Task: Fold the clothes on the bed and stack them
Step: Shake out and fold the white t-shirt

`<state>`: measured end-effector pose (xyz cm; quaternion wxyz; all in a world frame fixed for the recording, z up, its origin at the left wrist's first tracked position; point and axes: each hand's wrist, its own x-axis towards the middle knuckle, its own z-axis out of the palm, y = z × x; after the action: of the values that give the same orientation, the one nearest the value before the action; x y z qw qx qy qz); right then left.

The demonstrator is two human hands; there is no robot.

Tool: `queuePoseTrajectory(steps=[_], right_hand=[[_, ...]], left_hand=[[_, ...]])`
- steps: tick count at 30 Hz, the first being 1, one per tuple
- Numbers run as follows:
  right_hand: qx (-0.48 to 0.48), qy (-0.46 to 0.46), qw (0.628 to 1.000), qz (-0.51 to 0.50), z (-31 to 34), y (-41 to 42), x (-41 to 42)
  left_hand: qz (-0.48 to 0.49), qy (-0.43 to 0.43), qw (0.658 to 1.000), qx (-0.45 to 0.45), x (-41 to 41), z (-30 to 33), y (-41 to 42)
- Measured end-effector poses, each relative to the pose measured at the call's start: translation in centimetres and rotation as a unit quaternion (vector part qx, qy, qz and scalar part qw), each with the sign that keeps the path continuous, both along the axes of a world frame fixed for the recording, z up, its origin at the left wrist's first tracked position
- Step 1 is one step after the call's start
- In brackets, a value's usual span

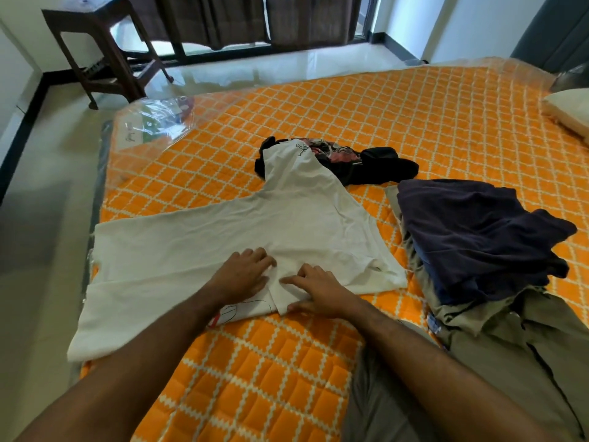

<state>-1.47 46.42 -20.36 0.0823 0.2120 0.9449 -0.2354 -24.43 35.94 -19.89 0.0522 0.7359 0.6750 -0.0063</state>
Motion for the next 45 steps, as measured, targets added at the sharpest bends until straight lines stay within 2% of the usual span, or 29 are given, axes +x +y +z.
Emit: queuePoseTrajectory(steps=[3,7,13,17,19,22,26,29,30,34,37,41,45], right_hand=[[-0.067,0.027,0.997,-0.035,0.9,0.9,-2.8],[-0.066,0.059,0.996,-0.021,1.2,3.2,-7.7],[0.02,0.024,0.999,-0.015,3.1,7.6,-16.8],[0.083,-0.041,0.996,0.0,3.5,11.0,-20.7],[0.079,-0.07,0.994,0.007,3.2,12.7,-22.0],[0.104,-0.11,0.989,0.004,2.2,14.7,-22.6],[0.18,-0.157,0.968,-0.079,1.9,15.9,-23.3],[0.251,-0.142,0.949,-0.126,1.6,15.9,-22.8],[0.24,-0.121,0.953,-0.14,1.5,15.9,-22.6],[0.081,-0.05,0.979,-0.178,0.7,16.0,-21.0],[0.072,-0.002,0.978,-0.195,1.9,15.4,-19.5],[0.15,0.036,0.968,-0.199,4.6,13.8,-16.9],[0.177,0.051,0.958,-0.218,6.8,11.5,-14.0]], left_hand=[[0.069,-0.002,0.998,-0.011,-2.3,0.5,-0.9],[0.168,0.017,0.984,-0.05,-7.1,1.1,-2.8],[0.309,0.006,0.947,-0.089,-17.8,1.8,-6.7],[0.365,-0.018,0.921,-0.136,-24.1,1.2,-8.0],[0.375,-0.043,0.915,-0.142,-26.4,0.8,-8.2],[0.355,-0.05,0.923,-0.138,-28.3,0.6,-7.5],[0.351,-0.003,0.924,-0.151,-29.6,0.9,-6.5],[0.36,0.016,0.922,-0.14,-30.2,0.9,-6.6],[0.362,0.016,0.922,-0.135,-30.3,0.9,-6.8],[0.389,0.0,0.908,-0.153,-29.3,1.5,-7.7],[0.391,0.002,0.912,-0.119,-28.2,3.5,-8.1],[0.341,0.096,0.935,0.008,-26.9,6.2,-9.4],[0.31,0.221,0.922,0.067,-25.7,8.5,-11.8]])
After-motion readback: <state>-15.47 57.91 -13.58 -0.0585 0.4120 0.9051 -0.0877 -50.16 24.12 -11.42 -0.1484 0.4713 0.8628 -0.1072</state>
